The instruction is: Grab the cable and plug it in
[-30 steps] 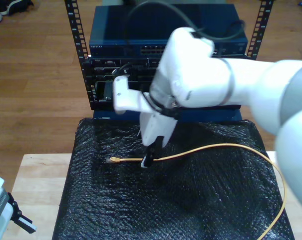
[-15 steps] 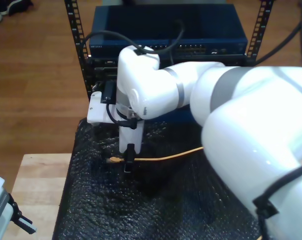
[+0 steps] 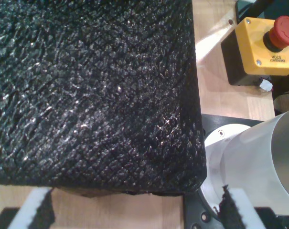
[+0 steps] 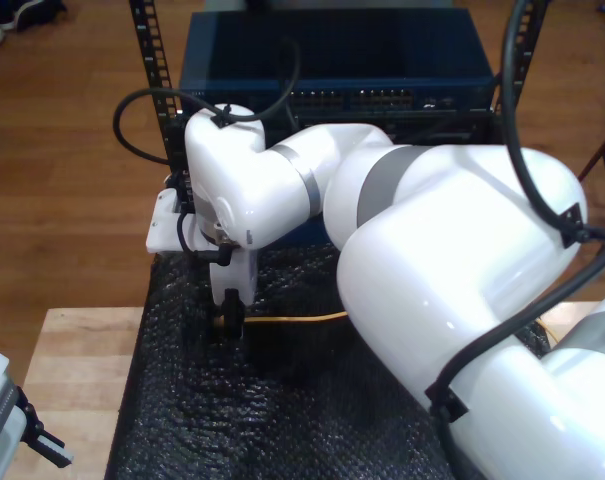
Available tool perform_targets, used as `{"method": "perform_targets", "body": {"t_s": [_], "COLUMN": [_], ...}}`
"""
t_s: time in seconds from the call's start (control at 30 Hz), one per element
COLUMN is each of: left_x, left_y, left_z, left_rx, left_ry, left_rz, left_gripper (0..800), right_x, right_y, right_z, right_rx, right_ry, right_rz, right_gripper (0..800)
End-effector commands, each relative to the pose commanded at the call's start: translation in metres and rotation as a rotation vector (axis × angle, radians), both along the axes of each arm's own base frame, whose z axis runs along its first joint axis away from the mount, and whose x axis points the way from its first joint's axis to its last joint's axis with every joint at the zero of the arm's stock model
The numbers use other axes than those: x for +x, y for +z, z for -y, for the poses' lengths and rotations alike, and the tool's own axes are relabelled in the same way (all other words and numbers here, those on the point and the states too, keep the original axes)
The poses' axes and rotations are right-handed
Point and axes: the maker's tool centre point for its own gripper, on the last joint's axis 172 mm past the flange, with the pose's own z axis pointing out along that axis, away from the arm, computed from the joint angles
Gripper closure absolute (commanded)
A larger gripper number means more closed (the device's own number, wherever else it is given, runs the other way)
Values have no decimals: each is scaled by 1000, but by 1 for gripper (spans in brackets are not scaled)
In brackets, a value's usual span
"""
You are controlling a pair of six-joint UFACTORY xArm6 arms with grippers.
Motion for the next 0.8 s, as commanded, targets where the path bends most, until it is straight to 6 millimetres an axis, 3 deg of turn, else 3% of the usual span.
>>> {"method": "perform_targets", "body": {"t_s": [0.3,0.8], "left_x": [0,1], "left_y": [0,1], "left_z": [0,0], "left_rx": [1,2], "left_ry": [0,0], "left_rz": [1,2], "left_gripper": [1,1], "right_x": [7,2], "right_y": [-13,-10], "right_z": [19,6], "right_rx": [-111,-110], "right_ry": [-13,-2], "right_rz": [65,82], "right_gripper": [105,162]}}
